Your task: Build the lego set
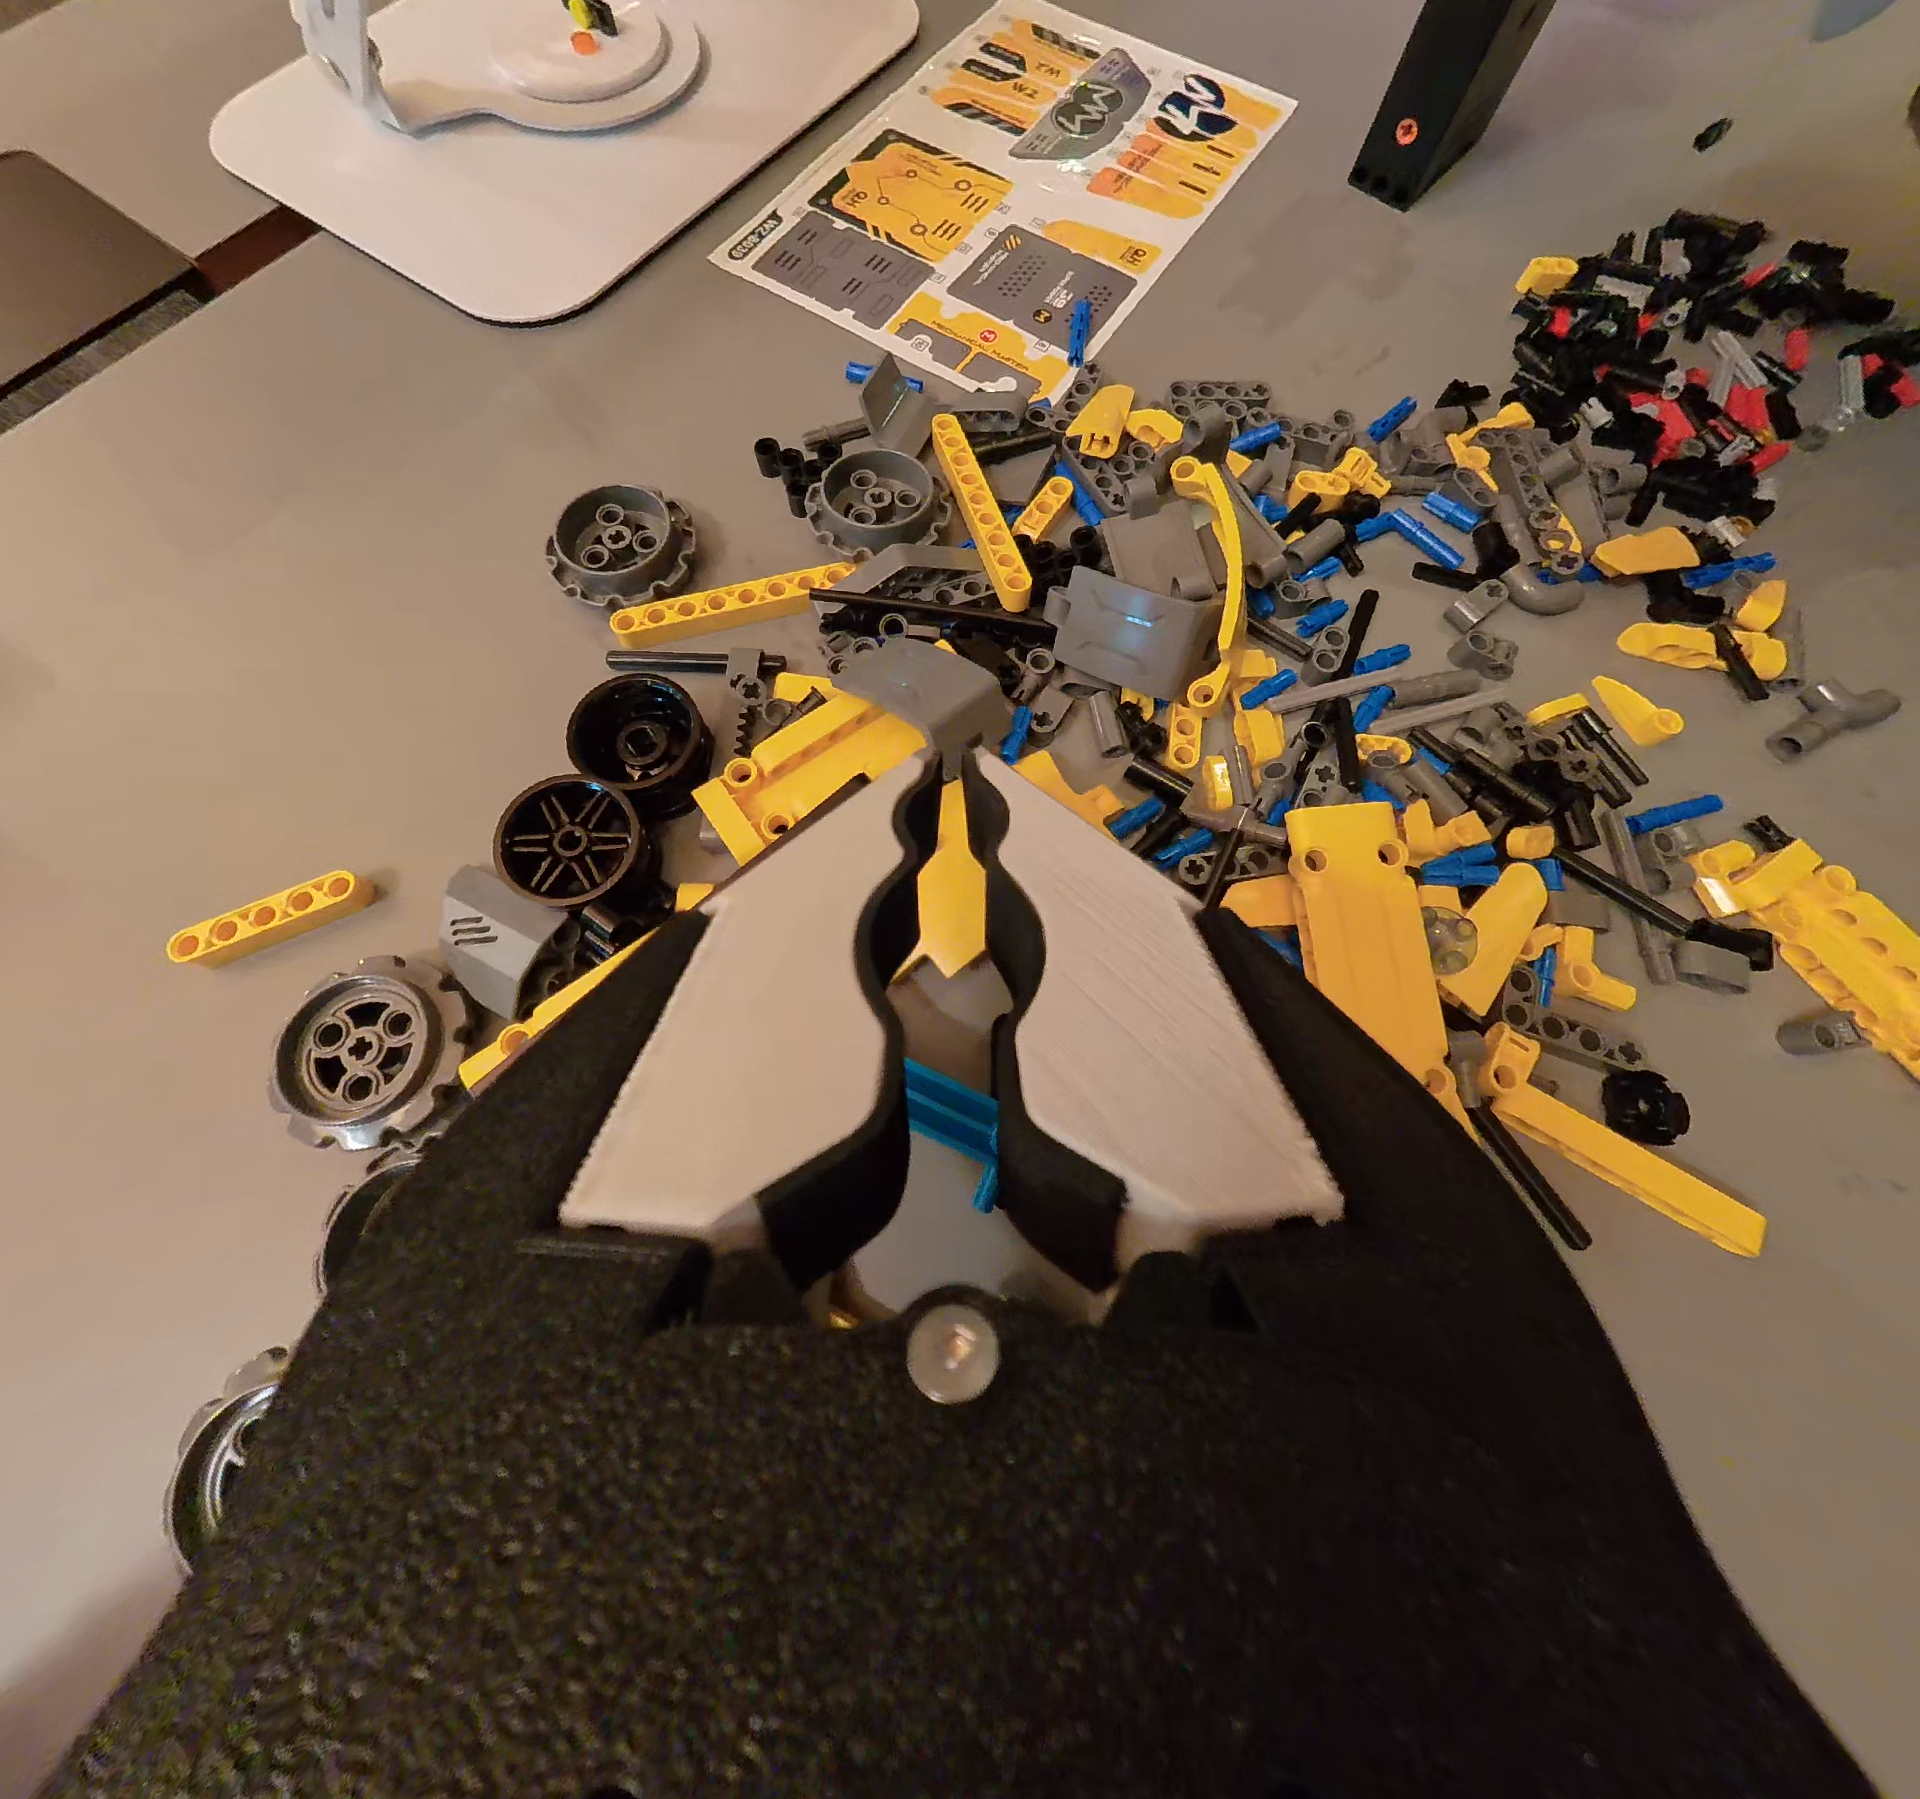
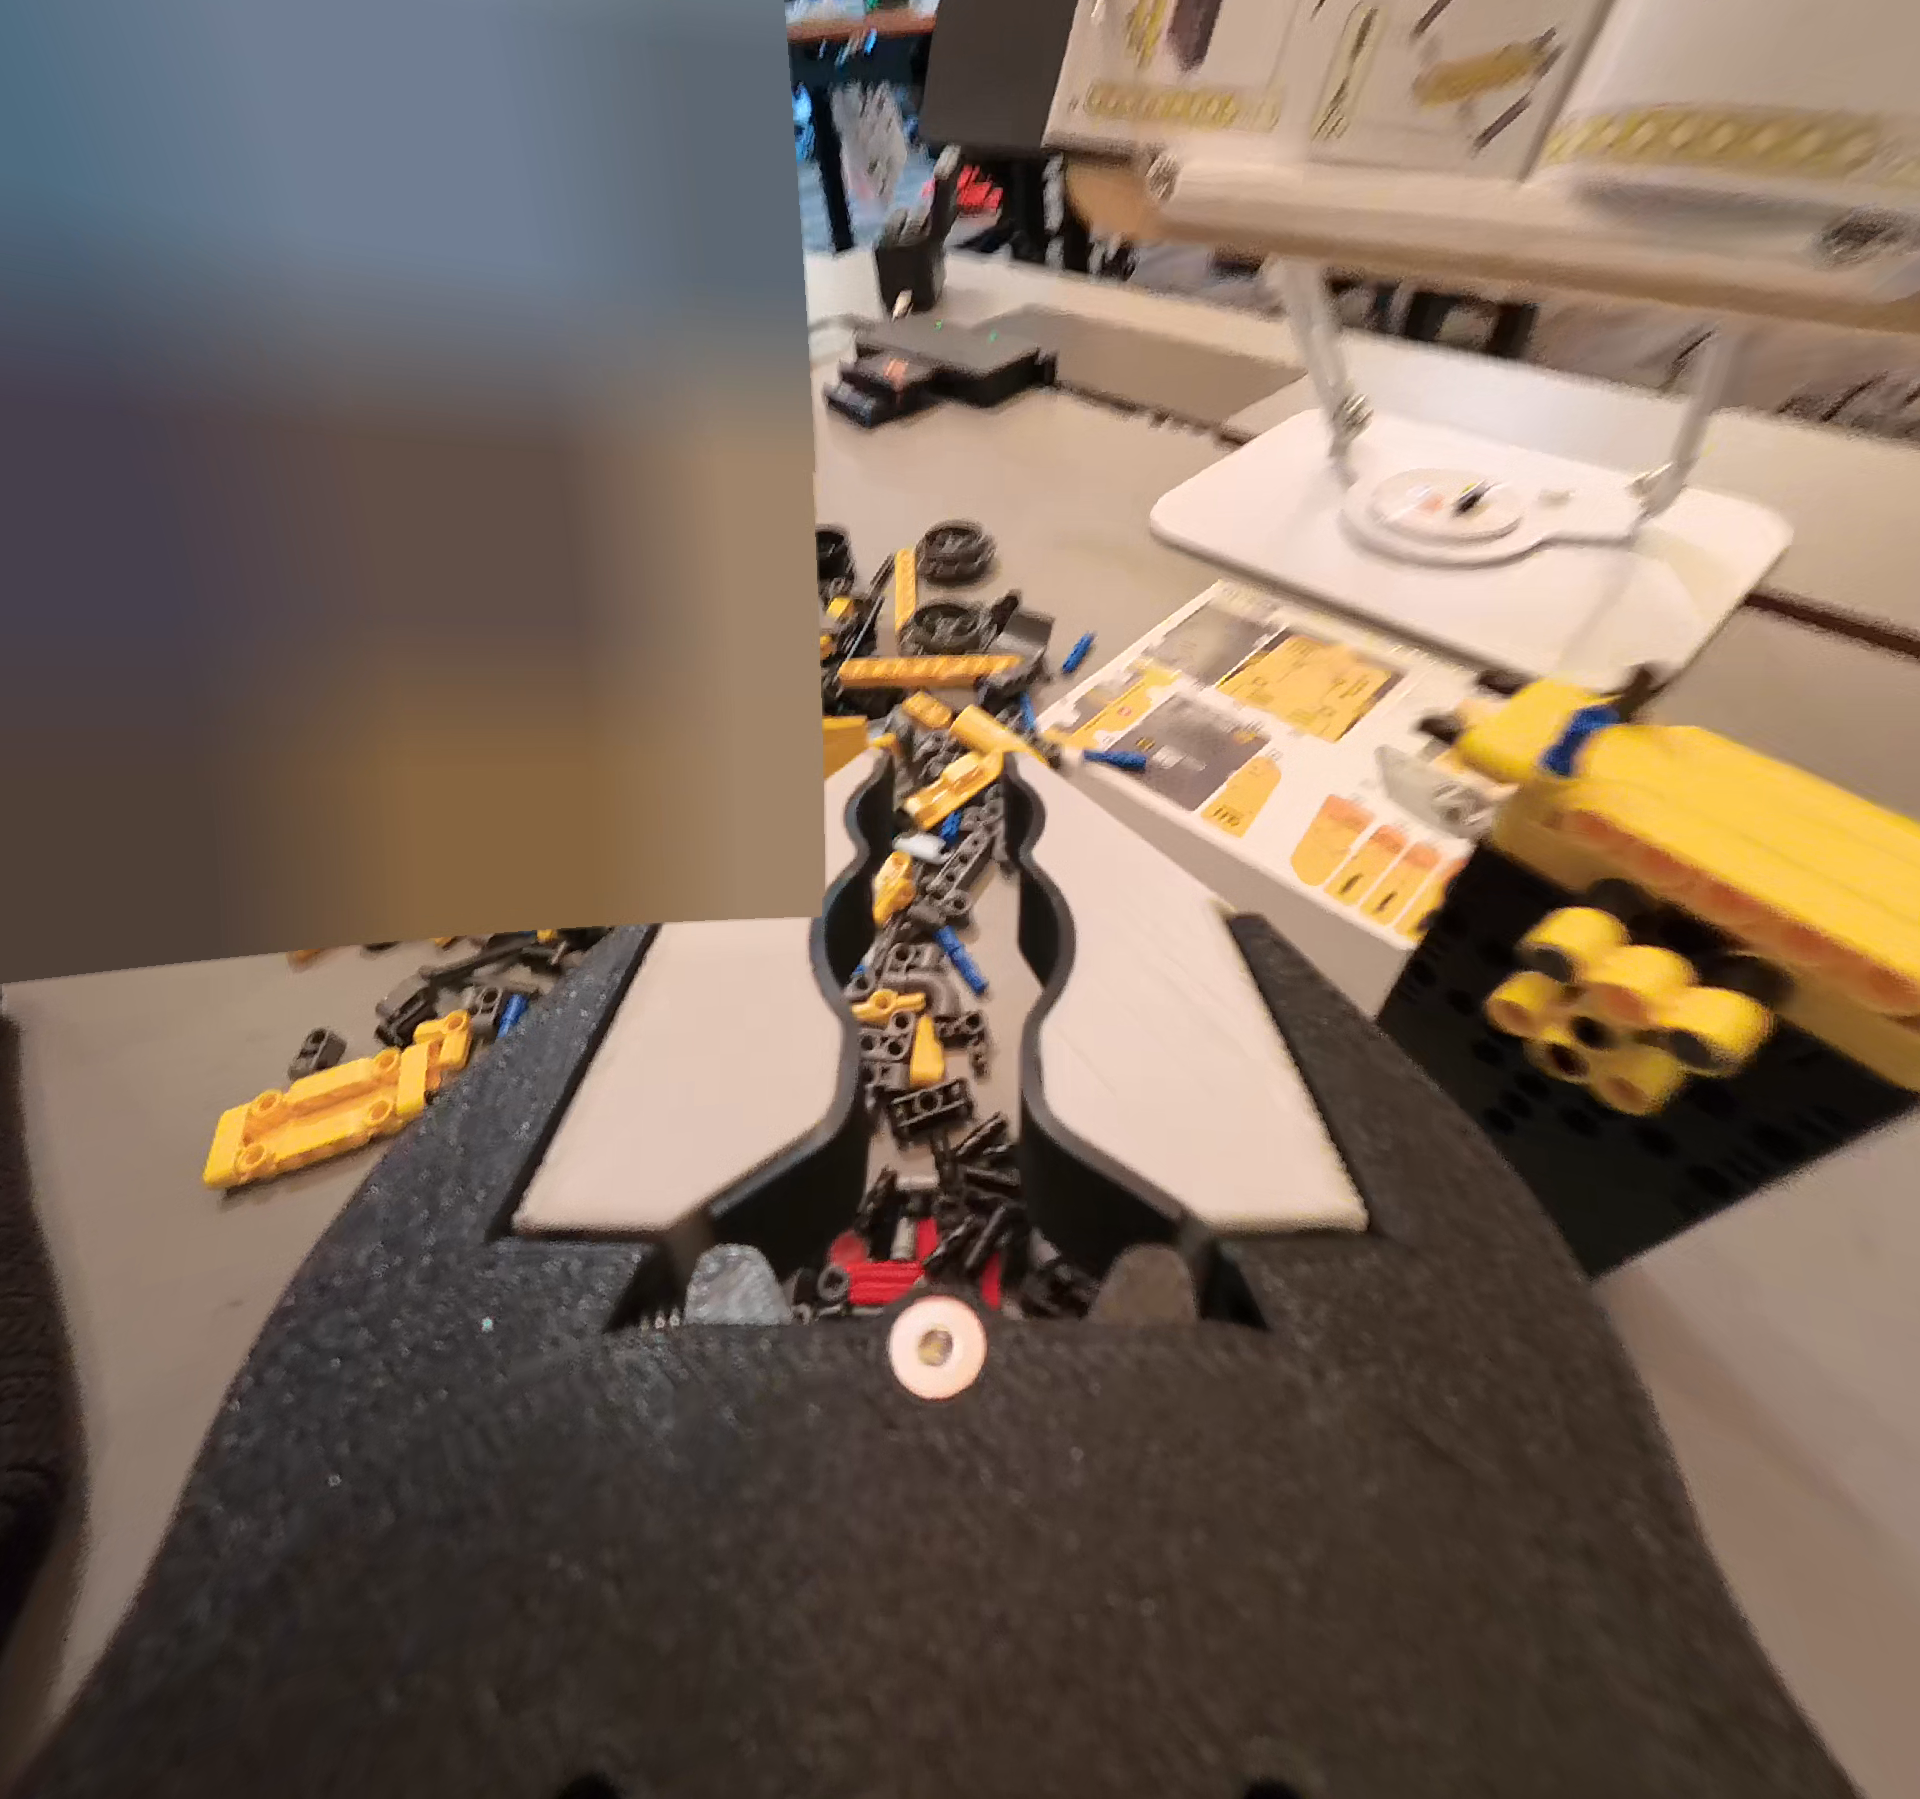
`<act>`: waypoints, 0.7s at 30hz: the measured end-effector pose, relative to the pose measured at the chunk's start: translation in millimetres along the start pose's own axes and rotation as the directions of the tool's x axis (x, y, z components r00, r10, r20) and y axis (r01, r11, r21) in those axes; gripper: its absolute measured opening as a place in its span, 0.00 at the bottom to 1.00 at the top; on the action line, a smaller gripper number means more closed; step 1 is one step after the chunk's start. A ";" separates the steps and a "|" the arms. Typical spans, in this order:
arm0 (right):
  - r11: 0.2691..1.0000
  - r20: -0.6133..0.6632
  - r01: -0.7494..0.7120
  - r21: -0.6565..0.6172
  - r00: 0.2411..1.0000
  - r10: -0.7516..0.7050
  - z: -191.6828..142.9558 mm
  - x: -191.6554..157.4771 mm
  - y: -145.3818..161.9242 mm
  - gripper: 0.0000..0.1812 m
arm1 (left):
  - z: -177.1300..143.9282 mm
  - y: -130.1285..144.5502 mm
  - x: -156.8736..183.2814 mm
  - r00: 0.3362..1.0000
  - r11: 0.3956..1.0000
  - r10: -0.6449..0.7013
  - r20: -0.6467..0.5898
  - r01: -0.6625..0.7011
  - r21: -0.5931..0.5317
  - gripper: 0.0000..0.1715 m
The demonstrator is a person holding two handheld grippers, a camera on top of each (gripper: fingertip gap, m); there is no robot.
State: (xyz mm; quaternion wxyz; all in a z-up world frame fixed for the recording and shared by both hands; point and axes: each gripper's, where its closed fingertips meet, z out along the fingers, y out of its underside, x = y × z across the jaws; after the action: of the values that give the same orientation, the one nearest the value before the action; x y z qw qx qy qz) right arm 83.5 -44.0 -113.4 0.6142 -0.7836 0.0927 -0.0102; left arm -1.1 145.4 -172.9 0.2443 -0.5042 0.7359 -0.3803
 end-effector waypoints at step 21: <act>0.975 -0.007 0.214 -0.057 0.977 -0.215 -28.5 26.5 14.9 0.08 | 1.7 -0.8 6.1 1.000 1.000 0.009 -0.021 -0.009 0.002 0.02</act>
State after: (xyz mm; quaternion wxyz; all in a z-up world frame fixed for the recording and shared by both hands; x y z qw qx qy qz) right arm 103.9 -78.9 -123.4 0.5868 -0.8058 0.0117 -0.0790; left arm -1.7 139.0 -173.0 0.2388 -0.4967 0.7401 -0.3854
